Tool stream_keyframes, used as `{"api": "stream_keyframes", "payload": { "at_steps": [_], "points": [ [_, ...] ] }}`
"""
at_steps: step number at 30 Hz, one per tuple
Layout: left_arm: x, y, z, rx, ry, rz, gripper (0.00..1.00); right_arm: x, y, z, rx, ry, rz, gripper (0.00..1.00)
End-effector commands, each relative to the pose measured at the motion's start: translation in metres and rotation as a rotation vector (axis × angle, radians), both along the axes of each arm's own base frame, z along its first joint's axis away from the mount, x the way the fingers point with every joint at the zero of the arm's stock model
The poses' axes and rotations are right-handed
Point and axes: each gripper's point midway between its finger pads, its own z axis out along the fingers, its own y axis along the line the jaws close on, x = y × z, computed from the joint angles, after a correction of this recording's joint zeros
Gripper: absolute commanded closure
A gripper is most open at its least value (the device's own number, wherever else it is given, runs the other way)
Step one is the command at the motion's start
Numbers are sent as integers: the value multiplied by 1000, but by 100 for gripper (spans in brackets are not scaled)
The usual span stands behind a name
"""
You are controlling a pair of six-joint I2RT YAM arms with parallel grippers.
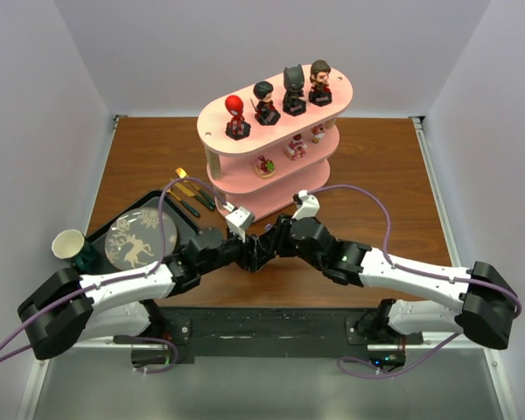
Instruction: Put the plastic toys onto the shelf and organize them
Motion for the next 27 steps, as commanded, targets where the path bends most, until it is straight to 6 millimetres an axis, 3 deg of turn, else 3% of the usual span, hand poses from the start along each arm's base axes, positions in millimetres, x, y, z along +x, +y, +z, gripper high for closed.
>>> {"api": "stream_keyframes", "payload": {
  "at_steps": [1,2,5,10,13,19,20,25,26,27],
  "points": [
    [13,-10,44,-107,-112,22,96,1,1,2,-15,-7,-13,77],
    [12,-10,45,-107,-111,20,92,2,-1,2,-24,-15,-16,87],
    [11,-8,46,-106,-107,27,68,6,-9,0,-70,-48,-23,100],
    [10,0,50,-115,-94,54,31,19,-23,-3,-126,-111,-17,100],
    [14,7,50,-100,-70,101,15,37,-34,5,-127,-178,-20,100],
    [24,30,50,-75,-11,177,7,81,-82,8,-203,-294,-83,100],
    [24,33,50,-77,0,176,7,87,-83,14,-194,-328,-74,100],
    [40,74,63,-78,4,265,6,124,-115,20,-267,-431,-96,100],
    [43,79,71,-78,-13,278,5,135,-123,14,-287,-425,-106,100],
    [45,91,73,-52,-32,300,5,137,-119,12,-275,-433,-62,100]
  ]
}}
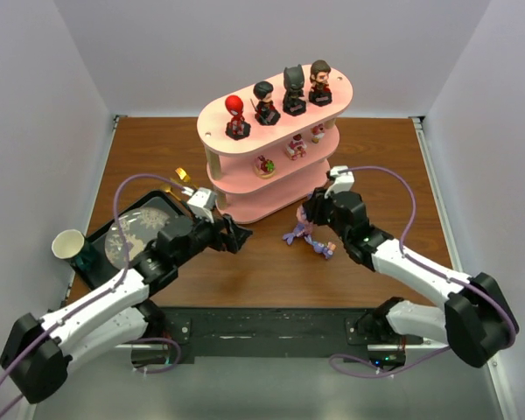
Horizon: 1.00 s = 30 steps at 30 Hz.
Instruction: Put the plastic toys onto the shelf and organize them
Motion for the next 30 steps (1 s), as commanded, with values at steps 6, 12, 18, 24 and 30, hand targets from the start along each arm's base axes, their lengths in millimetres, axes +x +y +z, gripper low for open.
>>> {"api": "stream_keyframes", "payload": {
  "at_steps": [6,12,18,24,30],
  "points": [
    [15,65,70,128,-171,146,4,72,-8,16,-21,-193,118,100],
    [20,115,87,240,-322,343,3,104,-11,26,51,-245,148,100],
    [20,127,84,243,-347,407,2,115,-16,40,54,-294,150,100],
    [23,129,84,256,-342,419,3,127,-24,33,79,-298,128,100],
    [22,129,82,247,-344,415,3,134,-29,27,105,-311,106,100]
  ]
}}
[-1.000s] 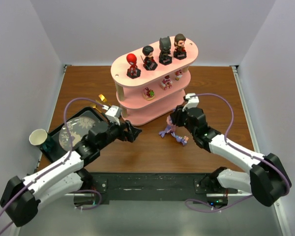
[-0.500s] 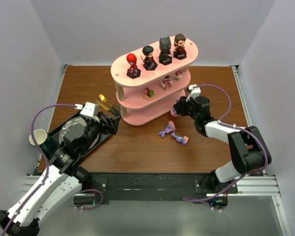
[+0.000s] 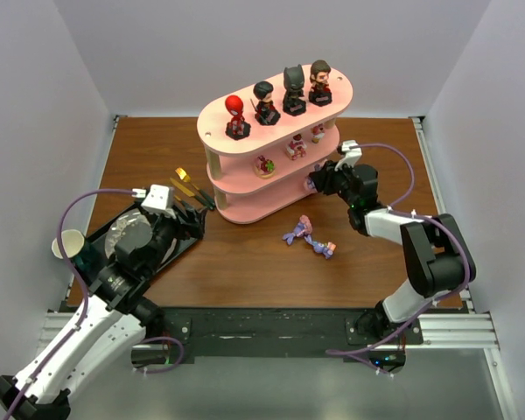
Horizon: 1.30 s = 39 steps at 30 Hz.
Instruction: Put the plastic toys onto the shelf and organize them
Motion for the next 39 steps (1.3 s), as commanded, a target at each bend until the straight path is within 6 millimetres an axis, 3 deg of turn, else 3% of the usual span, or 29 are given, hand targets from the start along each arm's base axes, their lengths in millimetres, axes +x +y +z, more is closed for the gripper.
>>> {"api": "stream_keyframes", "payload": {
  "at_steps": [1,25,39],
  "points": [
    [2,5,5,8,-37,19,3,17,1,38,75,-147,1,100],
    [4,2,0,22,-34,5,3,48,-2,16,145,-166,-7,100],
    [5,1,-2,27,-31,-1,3,63,-11,3,67,-130,-57,85]
  ]
}}
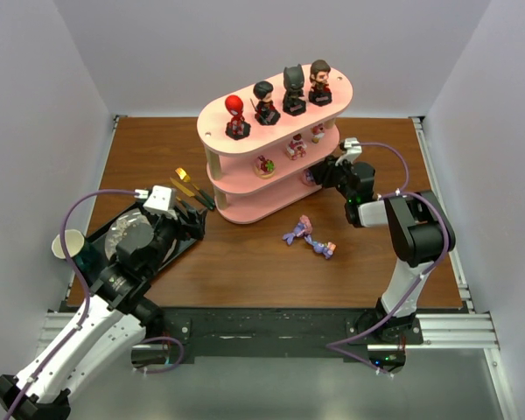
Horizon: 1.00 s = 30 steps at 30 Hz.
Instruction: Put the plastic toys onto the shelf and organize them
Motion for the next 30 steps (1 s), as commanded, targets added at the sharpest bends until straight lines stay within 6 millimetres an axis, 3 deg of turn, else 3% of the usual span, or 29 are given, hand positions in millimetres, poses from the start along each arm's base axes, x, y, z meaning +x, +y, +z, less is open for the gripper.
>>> {"api": "stream_keyframes", "payload": {
  "at_steps": [1,7,11,21,30],
  "points": [
    [4,0,4,2,-31,3,3,19,-6,28,-22,-88,-36,84],
    [4,1,3,4,-30,3,3,23,-6,21,-31,-72,-42,80],
    [4,0,3,4,-30,3,3,25,-6,20,-21,-64,-43,69],
    [3,1,4,4,-33,1,3,21,-4,14,-5,-49,-39,55],
    [2,2,5,-1,-38,4,3,20,0,14,5,-47,-17,49]
  ]
}}
